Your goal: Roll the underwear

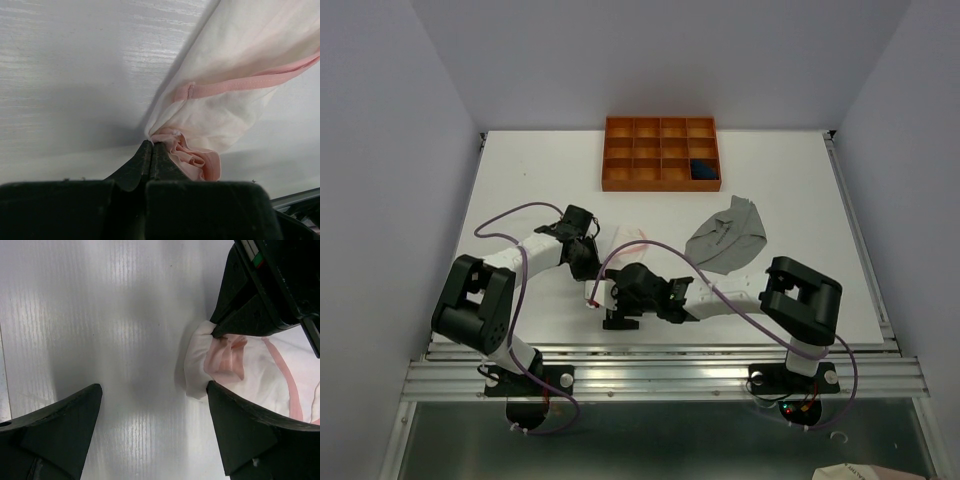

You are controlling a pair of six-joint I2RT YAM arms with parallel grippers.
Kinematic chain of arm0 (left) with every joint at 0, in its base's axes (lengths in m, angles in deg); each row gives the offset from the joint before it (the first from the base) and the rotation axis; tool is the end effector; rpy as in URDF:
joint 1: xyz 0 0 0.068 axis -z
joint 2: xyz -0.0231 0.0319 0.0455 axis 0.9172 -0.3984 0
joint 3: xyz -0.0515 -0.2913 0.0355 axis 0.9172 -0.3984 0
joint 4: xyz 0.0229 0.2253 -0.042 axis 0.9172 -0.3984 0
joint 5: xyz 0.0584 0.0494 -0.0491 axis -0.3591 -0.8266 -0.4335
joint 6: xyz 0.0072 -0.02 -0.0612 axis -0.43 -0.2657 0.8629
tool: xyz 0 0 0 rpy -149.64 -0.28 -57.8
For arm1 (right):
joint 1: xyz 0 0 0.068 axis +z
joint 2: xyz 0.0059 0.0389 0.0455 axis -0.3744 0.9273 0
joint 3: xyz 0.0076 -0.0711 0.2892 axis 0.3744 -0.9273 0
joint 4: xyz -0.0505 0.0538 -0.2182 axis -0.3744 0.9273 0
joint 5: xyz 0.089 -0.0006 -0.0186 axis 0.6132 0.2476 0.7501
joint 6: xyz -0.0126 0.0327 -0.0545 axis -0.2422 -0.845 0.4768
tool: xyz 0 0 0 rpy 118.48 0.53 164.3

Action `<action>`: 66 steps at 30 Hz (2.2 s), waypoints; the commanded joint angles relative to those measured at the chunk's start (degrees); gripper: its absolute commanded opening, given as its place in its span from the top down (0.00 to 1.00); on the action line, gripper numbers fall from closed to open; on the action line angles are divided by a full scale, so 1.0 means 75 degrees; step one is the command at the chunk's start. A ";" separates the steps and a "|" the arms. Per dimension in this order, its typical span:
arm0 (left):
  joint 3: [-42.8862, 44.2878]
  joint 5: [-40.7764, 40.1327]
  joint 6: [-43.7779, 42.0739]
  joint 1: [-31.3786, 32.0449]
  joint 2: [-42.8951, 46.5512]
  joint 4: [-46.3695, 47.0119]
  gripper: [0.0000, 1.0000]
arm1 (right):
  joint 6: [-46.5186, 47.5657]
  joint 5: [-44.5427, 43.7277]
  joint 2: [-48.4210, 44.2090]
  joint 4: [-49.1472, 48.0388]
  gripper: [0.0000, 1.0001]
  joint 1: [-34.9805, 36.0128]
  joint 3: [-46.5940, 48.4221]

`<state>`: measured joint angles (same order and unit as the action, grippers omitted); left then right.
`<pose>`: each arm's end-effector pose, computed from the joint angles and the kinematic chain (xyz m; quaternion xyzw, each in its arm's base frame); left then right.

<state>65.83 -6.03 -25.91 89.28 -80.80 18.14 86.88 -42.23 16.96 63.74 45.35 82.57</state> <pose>0.2420 -0.1118 0.1986 -0.0687 0.9620 -0.1972 0.1757 0.1410 0.3415 0.2021 -0.6774 0.5993 0.1524 0.3983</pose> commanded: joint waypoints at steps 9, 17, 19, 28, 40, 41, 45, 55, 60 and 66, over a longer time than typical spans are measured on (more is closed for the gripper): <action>-0.0110 -0.0401 -0.0168 0.0023 -0.0441 -0.0624 1.00 | -0.0151 0.0005 -0.0935 0.0895 0.00 -0.0024 0.0565; -0.0098 -0.0413 -0.0180 0.0023 -0.0430 -0.0636 1.00 | 0.0036 0.0521 -0.0714 0.0872 0.00 -0.0024 0.0776; -0.0110 -0.0390 -0.0180 0.0023 -0.0430 -0.0625 1.00 | 0.0130 0.0498 -0.0586 0.0872 0.00 -0.0024 0.0846; -0.0110 -0.0389 -0.0180 0.0023 -0.0465 -0.0660 1.00 | 0.0294 0.1084 0.0177 0.0919 0.02 -0.0187 0.1210; -0.0075 -0.0413 -0.0192 0.0012 -0.0558 -0.0695 1.00 | 0.0037 0.1189 0.0387 0.0849 0.09 -0.0868 0.1011; -0.0063 -0.0424 -0.0192 0.0023 -0.0547 -0.0695 1.00 | 0.0013 0.1236 0.0446 0.0860 0.10 -0.0949 0.1011; -0.0063 -0.0448 -0.0192 0.0023 -0.0594 -0.0707 1.00 | -0.0034 0.1505 0.0481 0.0860 0.15 -0.0950 0.0941; -0.0051 -0.0448 -0.0192 0.0012 -0.0641 -0.0695 1.00 | -0.0116 0.1084 0.0400 0.0544 0.14 -0.0950 0.0859; -0.0063 -0.0448 -0.0192 0.0023 -0.0664 -0.0683 1.00 | -0.0139 0.1351 -0.0033 0.0263 0.12 -0.0950 0.0776; -0.0051 -0.0436 -0.0192 0.0023 -0.0687 -0.0683 1.00 | -0.0198 0.2019 -0.0292 0.0520 0.09 -0.0950 0.0799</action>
<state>67.25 -5.98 -25.89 89.26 -82.20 16.72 86.16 -31.17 17.95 69.45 38.02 88.24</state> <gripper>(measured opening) 0.037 0.902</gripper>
